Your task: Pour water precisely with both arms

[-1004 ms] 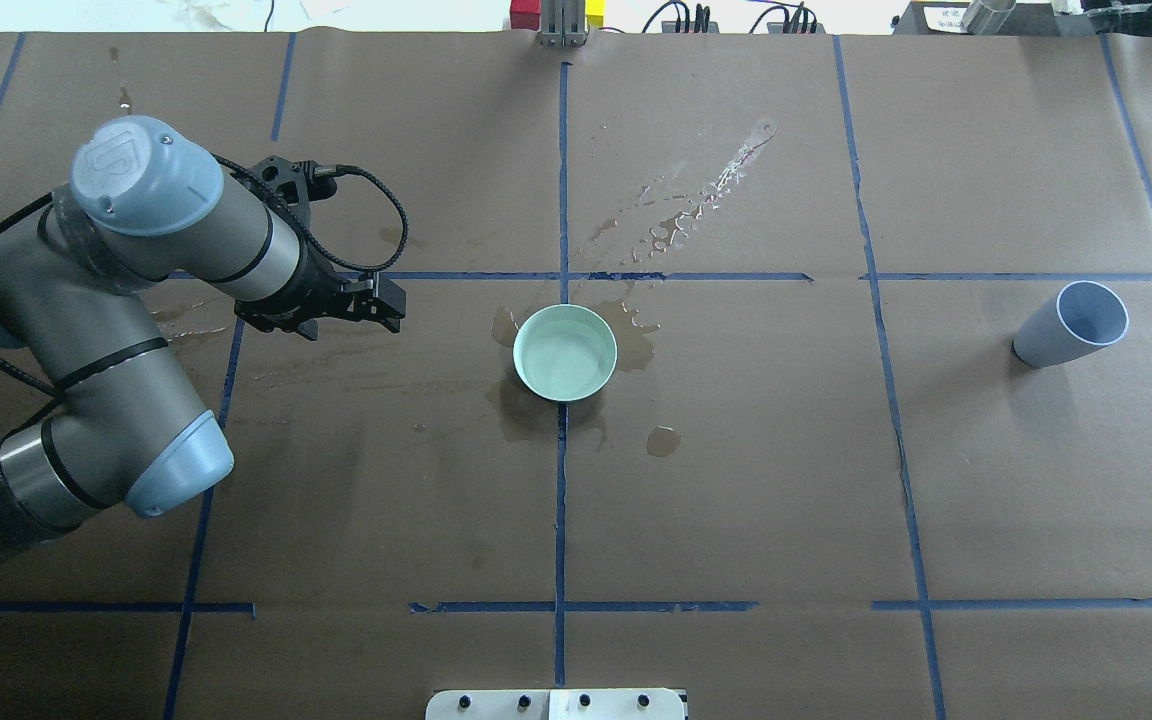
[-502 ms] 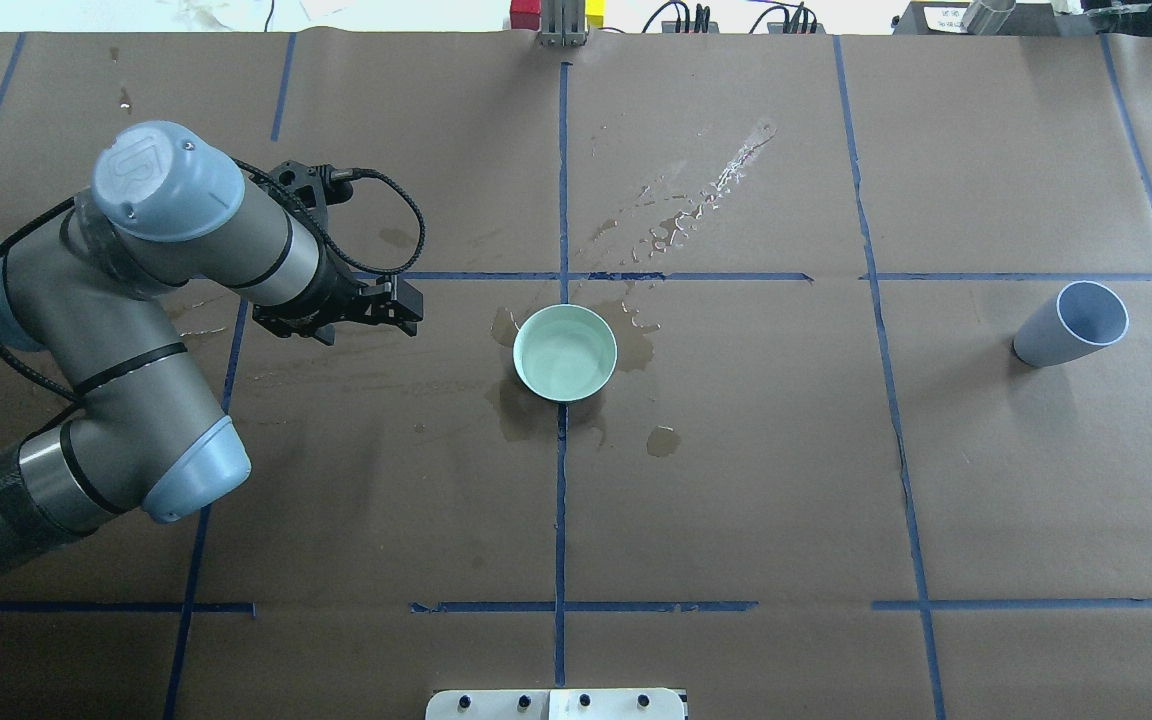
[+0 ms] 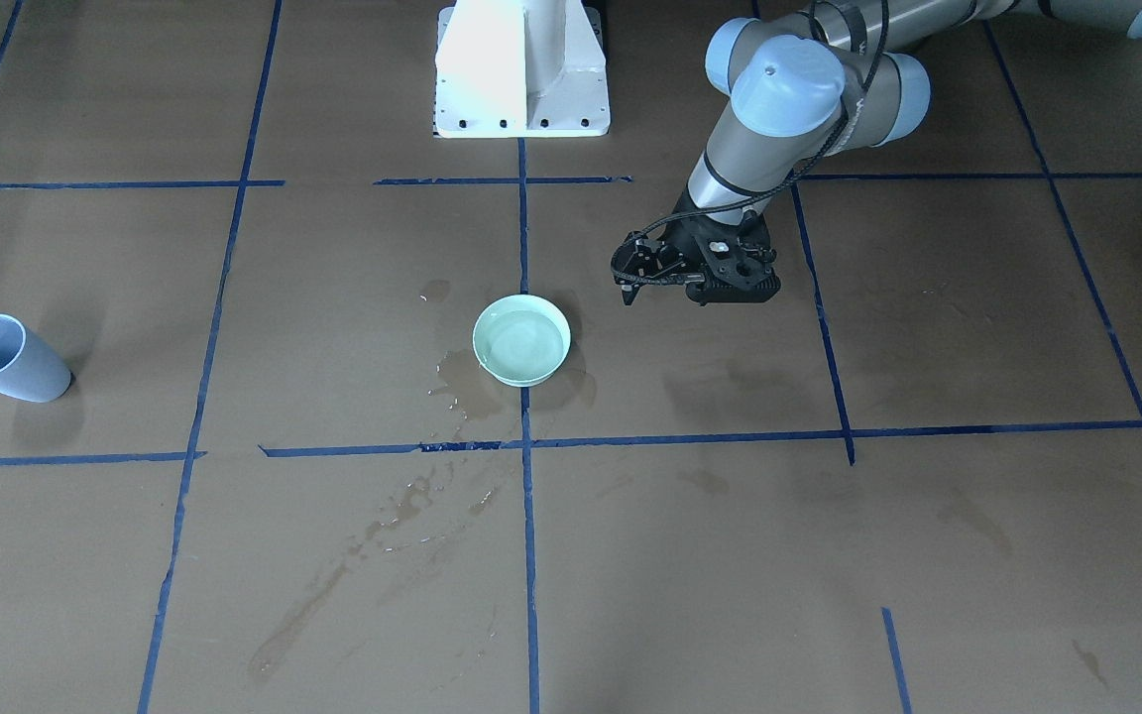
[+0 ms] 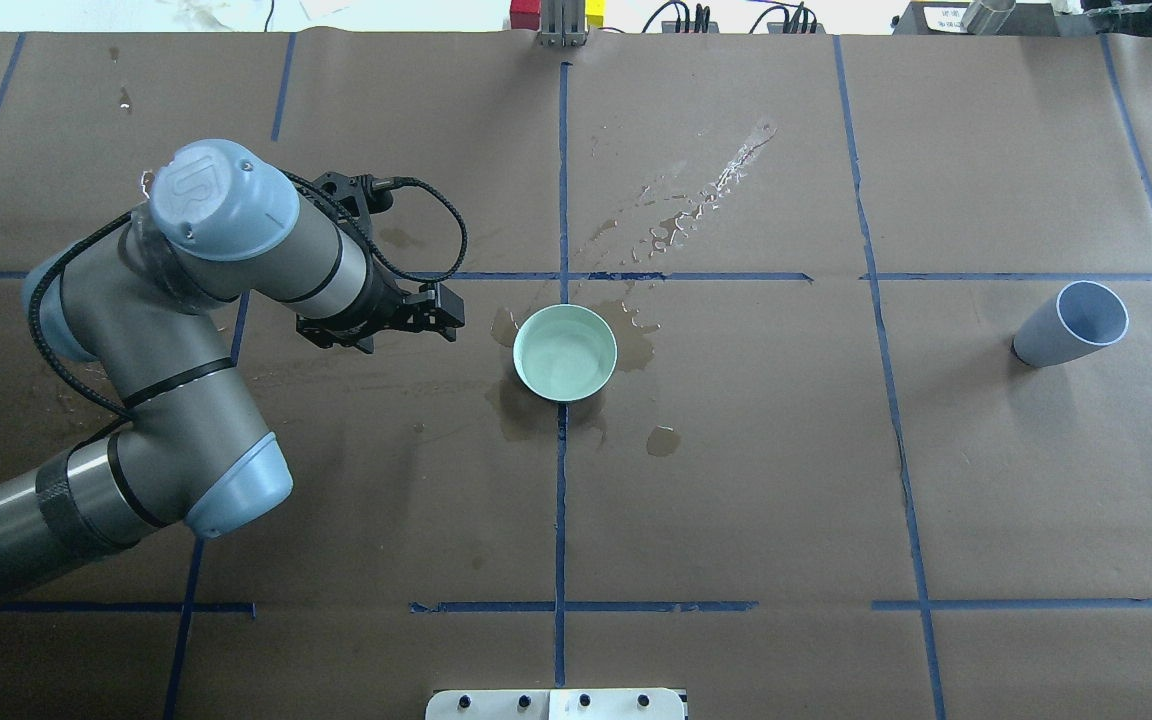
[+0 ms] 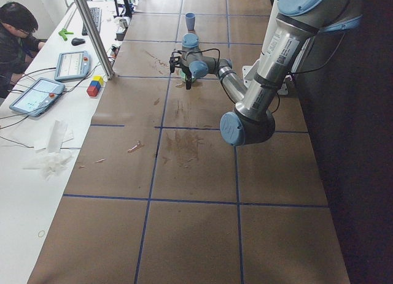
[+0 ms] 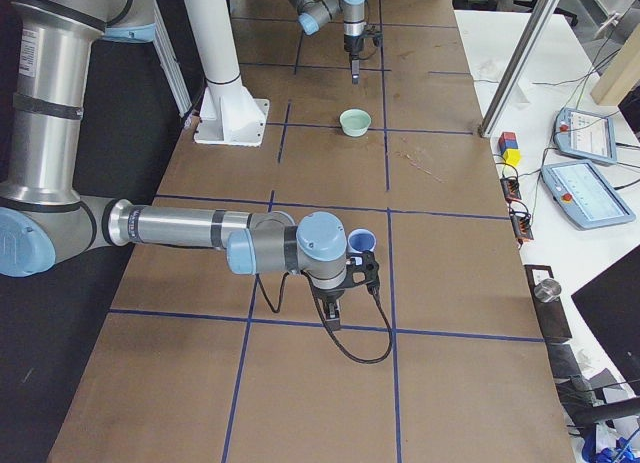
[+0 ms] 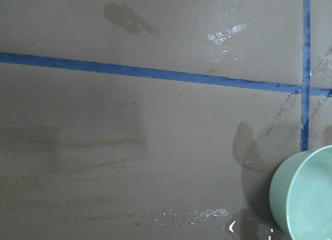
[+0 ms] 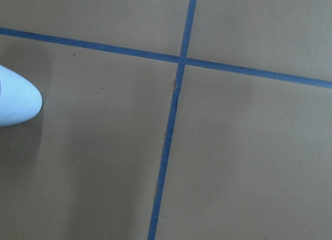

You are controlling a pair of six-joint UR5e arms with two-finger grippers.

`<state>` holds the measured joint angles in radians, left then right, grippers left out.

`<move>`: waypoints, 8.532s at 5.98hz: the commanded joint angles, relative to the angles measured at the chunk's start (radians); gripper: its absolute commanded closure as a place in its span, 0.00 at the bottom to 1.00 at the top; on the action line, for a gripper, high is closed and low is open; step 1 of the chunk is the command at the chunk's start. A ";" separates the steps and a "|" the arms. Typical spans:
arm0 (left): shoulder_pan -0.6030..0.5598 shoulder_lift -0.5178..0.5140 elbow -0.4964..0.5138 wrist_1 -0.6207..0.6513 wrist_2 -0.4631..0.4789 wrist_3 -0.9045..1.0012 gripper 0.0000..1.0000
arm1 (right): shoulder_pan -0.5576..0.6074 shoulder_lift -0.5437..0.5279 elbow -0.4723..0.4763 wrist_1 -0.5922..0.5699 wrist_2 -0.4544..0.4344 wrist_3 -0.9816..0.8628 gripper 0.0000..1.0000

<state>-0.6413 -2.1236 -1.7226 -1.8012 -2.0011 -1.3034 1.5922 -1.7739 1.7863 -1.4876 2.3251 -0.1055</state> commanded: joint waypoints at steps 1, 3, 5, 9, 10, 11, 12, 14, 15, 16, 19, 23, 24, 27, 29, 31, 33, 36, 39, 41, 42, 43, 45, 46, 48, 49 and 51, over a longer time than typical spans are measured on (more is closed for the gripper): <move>0.050 -0.103 0.090 -0.003 0.066 -0.112 0.00 | 0.017 0.024 0.013 -0.042 -0.024 -0.013 0.00; 0.095 -0.209 0.211 -0.007 0.125 -0.212 0.02 | 0.017 0.024 0.008 -0.037 -0.023 -0.013 0.00; 0.113 -0.222 0.273 -0.047 0.148 -0.234 0.10 | 0.017 0.022 0.005 -0.039 -0.023 -0.013 0.00; 0.144 -0.222 0.310 -0.070 0.160 -0.234 0.85 | 0.017 0.022 0.005 -0.037 -0.026 -0.013 0.00; 0.144 -0.222 0.308 -0.070 0.160 -0.229 0.96 | 0.017 0.024 0.005 -0.037 -0.026 -0.013 0.00; 0.143 -0.222 0.305 -0.069 0.159 -0.226 1.00 | 0.017 0.022 0.005 -0.037 -0.026 -0.013 0.00; 0.141 -0.222 0.302 -0.070 0.159 -0.226 1.00 | 0.017 0.022 0.005 -0.037 -0.026 -0.013 0.00; 0.123 -0.220 0.288 -0.067 0.154 -0.226 1.00 | 0.017 0.022 0.004 -0.037 -0.024 -0.013 0.00; 0.086 -0.213 0.253 -0.061 0.113 -0.224 1.00 | 0.017 0.022 0.004 -0.037 -0.026 -0.013 0.00; 0.025 -0.161 0.197 -0.060 0.000 -0.221 1.00 | 0.017 0.022 0.002 -0.037 -0.027 -0.013 0.00; -0.168 0.046 0.031 -0.063 -0.201 0.031 1.00 | 0.015 0.021 -0.001 -0.037 -0.027 -0.013 0.00; -0.505 0.362 0.012 -0.070 -0.437 0.618 1.00 | 0.015 0.021 -0.002 -0.037 -0.029 -0.013 0.00; -0.562 0.451 0.021 -0.102 -0.439 0.771 1.00 | 0.015 0.021 -0.002 -0.037 -0.029 -0.013 0.00; -0.592 0.641 0.079 -0.359 -0.469 0.782 1.00 | 0.015 0.021 -0.002 -0.037 -0.030 -0.013 0.00; -0.584 0.620 0.223 -0.566 -0.459 0.604 1.00 | 0.015 0.021 -0.002 -0.037 -0.033 -0.016 0.00; -0.568 0.579 0.277 -0.584 -0.459 0.546 1.00 | 0.015 0.021 -0.002 -0.037 -0.035 -0.016 0.00; -0.511 0.553 0.287 -0.590 -0.455 0.501 1.00 | 0.015 0.016 -0.002 -0.037 -0.033 -0.016 0.00; -0.451 0.553 0.290 -0.590 -0.407 0.501 1.00 | 0.015 0.014 -0.002 -0.036 -0.033 -0.014 0.00; -0.414 0.551 0.302 -0.589 -0.398 0.503 0.93 | 0.015 0.014 -0.002 -0.036 -0.035 -0.016 0.00; -0.414 0.542 0.302 -0.589 -0.400 0.509 0.54 | 0.015 0.014 -0.002 -0.036 -0.035 -0.016 0.00; -0.414 0.542 0.302 -0.589 -0.400 0.510 0.30 | 0.015 0.014 -0.002 -0.036 -0.035 -0.014 0.00; -0.414 0.541 0.292 -0.586 -0.400 0.509 0.11 | 0.015 0.016 -0.002 -0.036 -0.035 -0.014 0.00; -0.423 0.545 0.241 -0.583 -0.404 0.513 0.00 | 0.015 0.016 -0.002 -0.036 -0.030 -0.014 0.00; -0.457 0.553 0.230 -0.575 -0.410 0.570 0.00 | 0.015 0.016 -0.002 -0.036 -0.029 -0.014 0.00; -0.572 0.553 0.200 -0.371 -0.410 0.840 0.00 | 0.015 0.016 -0.002 -0.034 -0.029 -0.014 0.00; -0.625 0.553 0.157 -0.234 -0.409 0.972 0.00 | 0.015 0.016 -0.002 -0.036 -0.029 -0.014 0.00; -0.769 0.550 0.063 0.123 -0.397 1.318 0.00 | 0.014 0.016 -0.002 -0.037 -0.024 -0.013 0.00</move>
<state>-1.3396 -1.5725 -1.6220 -1.8432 -2.4025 -0.1509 1.6070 -1.7579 1.7840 -1.5242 2.2979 -0.1185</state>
